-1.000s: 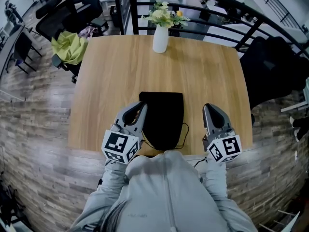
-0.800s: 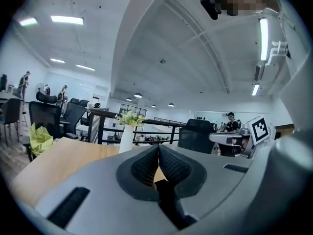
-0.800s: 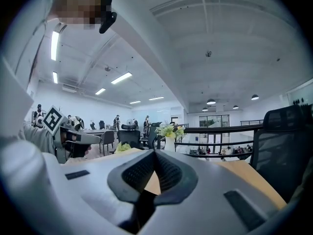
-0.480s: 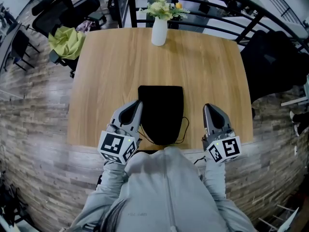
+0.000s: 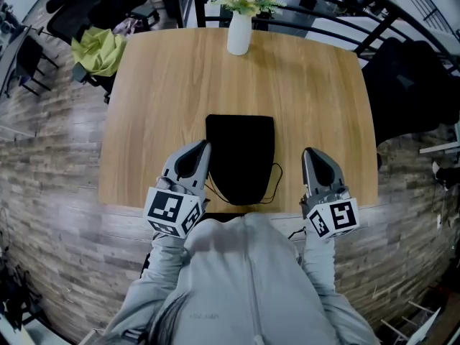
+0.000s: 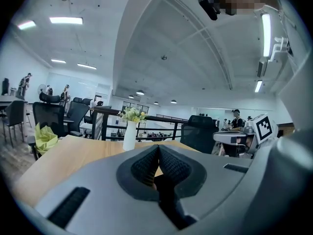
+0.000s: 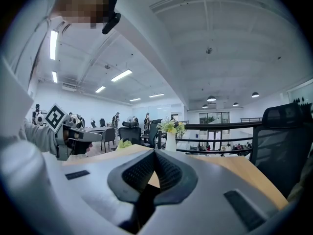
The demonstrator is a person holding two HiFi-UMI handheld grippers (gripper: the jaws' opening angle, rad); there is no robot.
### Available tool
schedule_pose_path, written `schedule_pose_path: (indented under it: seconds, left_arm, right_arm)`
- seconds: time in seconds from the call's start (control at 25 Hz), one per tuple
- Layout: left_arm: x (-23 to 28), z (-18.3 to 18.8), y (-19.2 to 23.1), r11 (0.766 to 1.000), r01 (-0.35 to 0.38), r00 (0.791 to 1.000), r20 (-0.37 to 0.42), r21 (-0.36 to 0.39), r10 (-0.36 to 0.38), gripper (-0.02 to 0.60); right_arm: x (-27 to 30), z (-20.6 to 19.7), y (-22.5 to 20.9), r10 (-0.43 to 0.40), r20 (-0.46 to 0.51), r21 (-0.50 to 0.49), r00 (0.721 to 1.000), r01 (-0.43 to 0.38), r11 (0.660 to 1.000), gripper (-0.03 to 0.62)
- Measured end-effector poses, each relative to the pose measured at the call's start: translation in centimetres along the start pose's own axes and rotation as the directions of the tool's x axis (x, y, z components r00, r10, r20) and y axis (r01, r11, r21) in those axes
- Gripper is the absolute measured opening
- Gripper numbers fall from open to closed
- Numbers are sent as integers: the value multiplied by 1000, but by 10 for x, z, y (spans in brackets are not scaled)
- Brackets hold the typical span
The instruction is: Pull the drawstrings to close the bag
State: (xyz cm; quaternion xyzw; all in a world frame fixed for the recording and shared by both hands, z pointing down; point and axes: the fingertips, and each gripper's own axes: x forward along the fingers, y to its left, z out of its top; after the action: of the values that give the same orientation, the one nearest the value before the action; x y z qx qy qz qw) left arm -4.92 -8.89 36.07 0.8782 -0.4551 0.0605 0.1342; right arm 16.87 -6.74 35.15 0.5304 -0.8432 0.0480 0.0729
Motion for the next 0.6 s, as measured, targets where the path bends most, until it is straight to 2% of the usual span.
schedule_pose_path:
  seconds: [0.6]
  left_arm:
    - [-4, -4, 1, 1000, -7, 1000, -21, 4, 7, 28]
  right_arm:
    - [-4, -6, -5, -11, -7, 18, 1000, 11, 1000, 23]
